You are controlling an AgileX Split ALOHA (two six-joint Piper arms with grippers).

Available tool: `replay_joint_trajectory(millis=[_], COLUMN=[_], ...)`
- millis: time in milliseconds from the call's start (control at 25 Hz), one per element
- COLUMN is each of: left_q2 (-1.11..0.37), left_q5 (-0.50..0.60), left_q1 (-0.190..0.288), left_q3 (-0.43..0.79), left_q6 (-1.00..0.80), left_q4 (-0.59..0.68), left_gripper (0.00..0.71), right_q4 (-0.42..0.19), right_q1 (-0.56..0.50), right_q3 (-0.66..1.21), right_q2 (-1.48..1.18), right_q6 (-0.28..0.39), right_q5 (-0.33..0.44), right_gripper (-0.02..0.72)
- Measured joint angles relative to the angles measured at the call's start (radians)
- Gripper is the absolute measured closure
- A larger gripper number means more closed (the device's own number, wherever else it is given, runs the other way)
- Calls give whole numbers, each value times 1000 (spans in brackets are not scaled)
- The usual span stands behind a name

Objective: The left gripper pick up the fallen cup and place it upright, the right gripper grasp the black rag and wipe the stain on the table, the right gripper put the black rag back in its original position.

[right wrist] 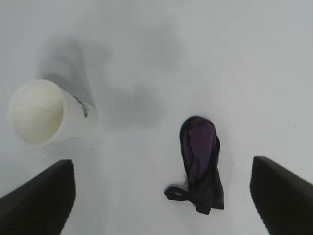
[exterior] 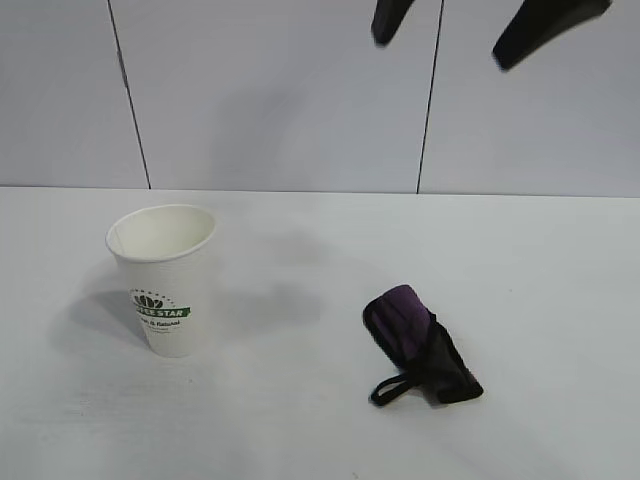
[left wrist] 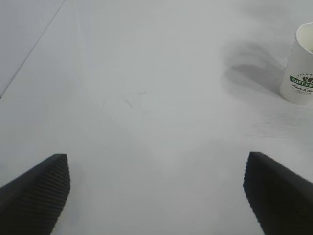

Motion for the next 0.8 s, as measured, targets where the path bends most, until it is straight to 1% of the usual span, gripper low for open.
replay_joint_trajectory(millis=[160, 240, 360, 480, 560, 640, 720, 800], left_q2=[0, 0, 0, 0, 0, 0, 0, 0], left_q5=[0, 0, 0, 0, 0, 0, 0, 0], left_q1=[0, 0, 0, 0, 0, 0, 0, 0], left_q3=[0, 0, 0, 0, 0, 0, 0, 0], left_q6=[0, 0, 0, 0, 0, 0, 0, 0], left_q4=[0, 0, 0, 0, 0, 0, 0, 0], left_gripper=[16, 16, 16, 16, 16, 16, 16, 16], right_q4=[6, 6, 6, 2, -13, -39, -72, -92], right_q1=[0, 0, 0, 0, 0, 0, 0, 0], right_q3=[0, 0, 0, 0, 0, 0, 16, 52], right_q2=[-197, -290, -407, -511, -573, -638, -693, -749], right_q6=[-7, -27, -38, -48, -59, -66, -70, -73], right_q5=[40, 69, 132, 173, 181, 199, 203, 205], right_gripper=[30, 30, 30, 30, 30, 30, 30, 30])
